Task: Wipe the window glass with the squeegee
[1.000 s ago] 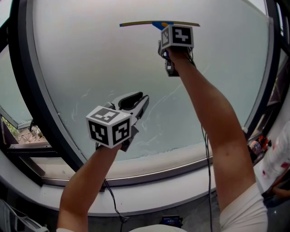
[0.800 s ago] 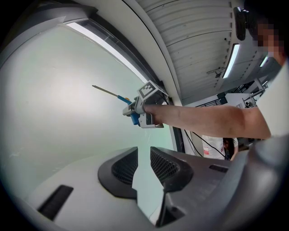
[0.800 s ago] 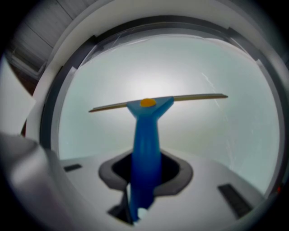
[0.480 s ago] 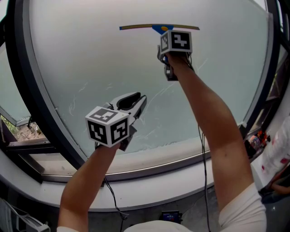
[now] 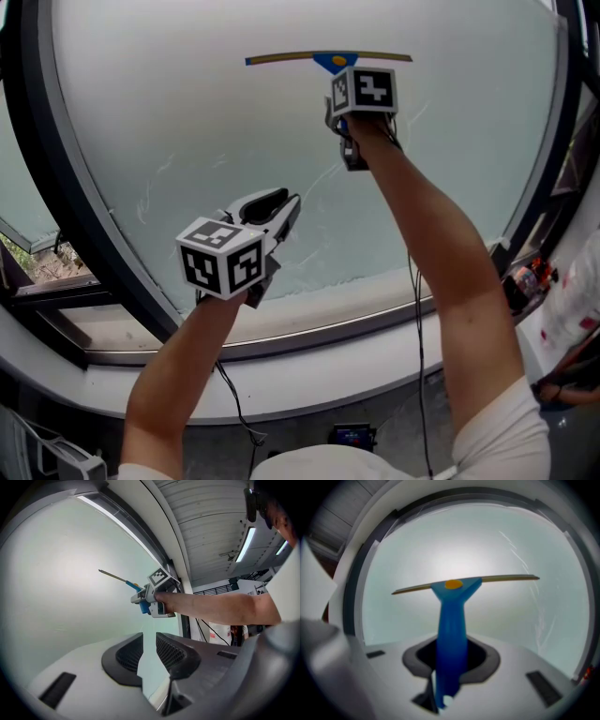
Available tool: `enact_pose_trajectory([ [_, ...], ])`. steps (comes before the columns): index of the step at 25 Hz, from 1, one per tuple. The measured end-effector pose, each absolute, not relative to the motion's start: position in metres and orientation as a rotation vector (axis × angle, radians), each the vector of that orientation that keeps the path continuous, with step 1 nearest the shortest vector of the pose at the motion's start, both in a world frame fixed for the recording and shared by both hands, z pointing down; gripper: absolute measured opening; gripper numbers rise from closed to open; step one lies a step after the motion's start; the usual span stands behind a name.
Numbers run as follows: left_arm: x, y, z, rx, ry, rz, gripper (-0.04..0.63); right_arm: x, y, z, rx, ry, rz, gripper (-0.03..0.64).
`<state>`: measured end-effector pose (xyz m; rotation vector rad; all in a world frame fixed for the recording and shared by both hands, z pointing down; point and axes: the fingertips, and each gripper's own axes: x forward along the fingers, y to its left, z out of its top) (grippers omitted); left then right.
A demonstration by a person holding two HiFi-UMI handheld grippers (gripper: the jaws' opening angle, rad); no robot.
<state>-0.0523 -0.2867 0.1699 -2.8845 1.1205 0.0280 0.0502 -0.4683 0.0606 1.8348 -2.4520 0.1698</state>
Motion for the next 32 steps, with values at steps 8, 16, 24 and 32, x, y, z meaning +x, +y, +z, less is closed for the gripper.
enact_pose_trajectory([
  [8, -0.051, -0.287, 0.187, -2.912, 1.127, 0.014, 0.107, 0.05, -0.47, 0.096, 1.806, -2.427, 0.219, 0.112],
  [16, -0.056, -0.289, 0.206, -2.935, 1.148, -0.003, 0.107, 0.05, -0.47, 0.125, 1.79, -2.411, 0.255, 0.109],
  [24, -0.054, -0.288, 0.224, -2.966, 1.153, -0.015, 0.107, 0.055, -0.467, 0.154, 1.781, -2.387, 0.273, 0.109],
  [32, -0.051, -0.287, 0.239, -2.993, 1.156, -0.016, 0.107, 0.059, -0.462, 0.182, 1.758, -2.357, 0.281, 0.109],
])
